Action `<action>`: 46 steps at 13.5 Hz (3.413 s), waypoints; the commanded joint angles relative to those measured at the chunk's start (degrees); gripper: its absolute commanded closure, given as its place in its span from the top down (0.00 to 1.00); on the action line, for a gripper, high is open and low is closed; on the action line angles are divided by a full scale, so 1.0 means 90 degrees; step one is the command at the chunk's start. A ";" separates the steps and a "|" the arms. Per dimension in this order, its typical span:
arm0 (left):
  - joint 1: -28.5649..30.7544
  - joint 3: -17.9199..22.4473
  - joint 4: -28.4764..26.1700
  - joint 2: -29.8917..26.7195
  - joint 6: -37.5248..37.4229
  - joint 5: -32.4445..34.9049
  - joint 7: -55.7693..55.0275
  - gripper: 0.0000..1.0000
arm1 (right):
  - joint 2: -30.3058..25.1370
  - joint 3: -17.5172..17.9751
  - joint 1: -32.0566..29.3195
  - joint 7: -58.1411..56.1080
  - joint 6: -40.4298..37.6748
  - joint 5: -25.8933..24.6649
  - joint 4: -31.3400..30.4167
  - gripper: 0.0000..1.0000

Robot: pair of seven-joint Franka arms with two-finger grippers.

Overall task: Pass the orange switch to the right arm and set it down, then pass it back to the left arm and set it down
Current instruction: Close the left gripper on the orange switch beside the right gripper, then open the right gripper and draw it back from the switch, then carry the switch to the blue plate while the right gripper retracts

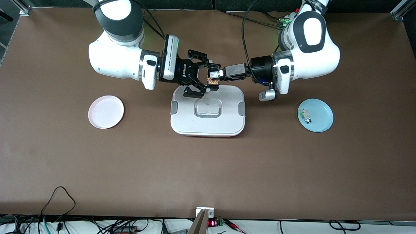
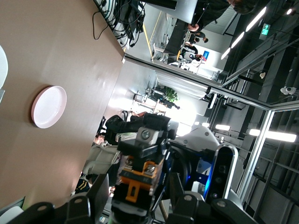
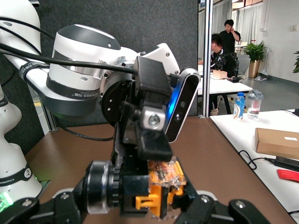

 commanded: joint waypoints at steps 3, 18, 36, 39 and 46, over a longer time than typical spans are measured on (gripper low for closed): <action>-0.0007 -0.0022 0.0117 0.0084 0.0061 -0.0149 0.0195 0.28 | 0.0087 0.0012 -0.0005 -0.0151 -0.0053 0.0172 0.0202 0.28; 0.0002 -0.0023 0.0107 0.0064 0.0022 0.1292 -0.0302 0.10 | 0.0087 0.0012 -0.0034 -0.0015 -0.0072 0.0269 0.0250 1.00; 0.0812 0.0065 0.0234 0.0288 -0.2810 0.8969 0.2086 0.10 | -0.0196 -0.0056 -0.1587 0.5399 -0.0551 -0.3916 -0.0023 1.00; 0.1036 0.0065 0.0205 0.0405 -0.2995 0.9576 0.3345 0.10 | -0.0333 -0.0153 -0.1577 0.7245 -0.0921 -0.4611 -0.0023 1.00; 0.2060 0.0056 -0.0019 0.0640 -0.2929 1.0934 0.5906 0.10 | -0.0626 -0.0465 -0.1479 1.1663 -0.2909 -0.7911 0.0161 1.00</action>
